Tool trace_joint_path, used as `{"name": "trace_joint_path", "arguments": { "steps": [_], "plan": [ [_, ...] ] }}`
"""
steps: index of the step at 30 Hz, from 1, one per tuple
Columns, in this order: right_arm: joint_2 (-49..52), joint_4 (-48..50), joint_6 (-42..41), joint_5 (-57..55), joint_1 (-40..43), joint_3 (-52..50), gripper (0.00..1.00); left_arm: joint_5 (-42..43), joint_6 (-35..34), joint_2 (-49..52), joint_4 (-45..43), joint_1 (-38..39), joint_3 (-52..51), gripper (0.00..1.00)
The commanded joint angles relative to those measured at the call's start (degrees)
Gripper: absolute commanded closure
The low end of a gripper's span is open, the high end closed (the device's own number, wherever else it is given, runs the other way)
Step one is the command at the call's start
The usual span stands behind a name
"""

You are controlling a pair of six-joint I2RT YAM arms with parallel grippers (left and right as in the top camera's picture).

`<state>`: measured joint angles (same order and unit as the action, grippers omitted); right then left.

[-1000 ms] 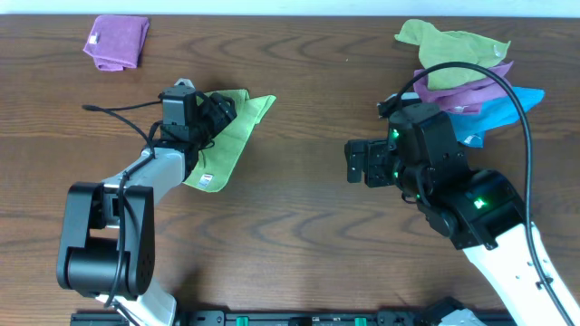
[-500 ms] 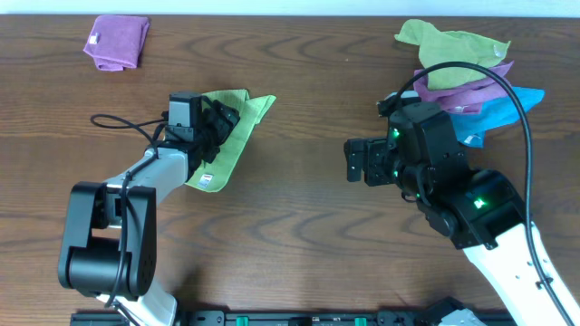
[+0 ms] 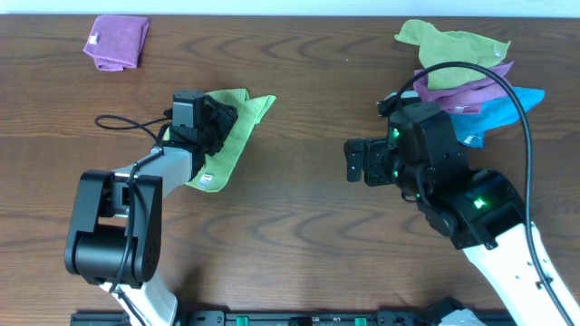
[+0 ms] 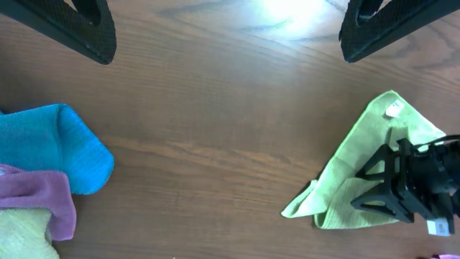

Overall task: Fold the cloth
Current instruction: 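Reach the right gripper to the cloth's labeled corner and grasp it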

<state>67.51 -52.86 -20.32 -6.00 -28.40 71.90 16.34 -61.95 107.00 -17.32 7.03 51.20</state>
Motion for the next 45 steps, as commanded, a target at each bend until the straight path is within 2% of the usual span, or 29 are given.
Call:
{"name": "trace_joint_path", "arguments": {
  "steps": [1,3,4,7,19,21,24,25,26,30,31,32,33,34,35,36,40,45],
  "plan": [
    [0.81,-0.04,0.72,0.00,0.37,0.20,0.01,-0.09,0.00,0.48,-1.20,-0.04,0.72,0.49],
    [1.31,-0.04,0.72,0.00,0.37,0.20,0.01,-0.17,0.00,0.48,-1.86,-0.17,0.72,0.59],
    [1.64,-0.04,0.72,0.00,0.37,0.20,0.01,-0.20,0.00,0.48,-1.84,-0.37,0.72,0.70],
    [2.27,0.00,0.72,0.00,0.37,0.20,0.01,-0.48,0.00,0.48,-1.90,-1.27,0.72,0.94],
    [3.02,2.58,2.21,0.00,0.37,0.20,0.01,-2.69,0.04,0.48,-7.78,-14.25,3.48,0.94],
    [3.06,3.02,2.21,0.00,0.37,0.20,0.01,-4.42,0.00,0.48,-7.80,-16.44,4.15,0.73],
    [3.48,3.58,2.21,0.07,0.35,0.20,0.01,-4.76,0.02,0.48,-8.15,-19.06,4.44,0.50],
    [3.78,3.65,2.23,0.26,0.37,0.20,0.01,-3.78,0.02,0.48,-8.37,-19.74,4.44,0.32],
    [4.33,3.85,2.32,0.55,0.35,0.20,0.01,-2.03,0.07,0.48,-8.52,-20.48,4.48,0.26],
    [8.72,6.75,5.11,6.25,0.35,0.20,0.04,9.22,2.08,0.46,-8.68,-22.10,4.48,0.23],
    [10.10,7.85,5.27,7.89,0.35,0.20,0.08,12.37,3.65,0.46,-8.79,-22.18,4.48,0.24],
    [11.43,8.98,5.62,9.55,0.31,0.20,0.20,15.93,5.75,0.44,-8.87,-22.18,4.48,0.26],
    [13.16,10.67,6.25,11.69,0.24,0.20,0.41,18.93,7.21,0.44,-8.83,-22.16,4.48,0.30],
    [15.23,12.76,6.95,14.38,0.20,0.20,0.70,22.64,8.55,0.39,-8.66,-22.16,4.48,0.33],
    [17.31,14.93,7.21,17.49,0.17,0.20,0.87,25.49,9.42,0.31,-8.28,-22.10,4.48,0.34],
    [18.97,16.61,7.19,19.74,0.20,0.20,0.98,27.17,9.79,0.13,-7.78,-22.10,4.48,0.34],
    [26.53,23.76,7.13,26.71,-0.39,0.20,0.99,30.23,12.48,-0.66,-4.68,-21.99,4.48,0.33],
    [34.47,32.61,7.13,32.48,-3.17,0.20,0.99,32.09,19.54,-2.80,1.97,-21.51,4.48,0.31]
  ]
}}
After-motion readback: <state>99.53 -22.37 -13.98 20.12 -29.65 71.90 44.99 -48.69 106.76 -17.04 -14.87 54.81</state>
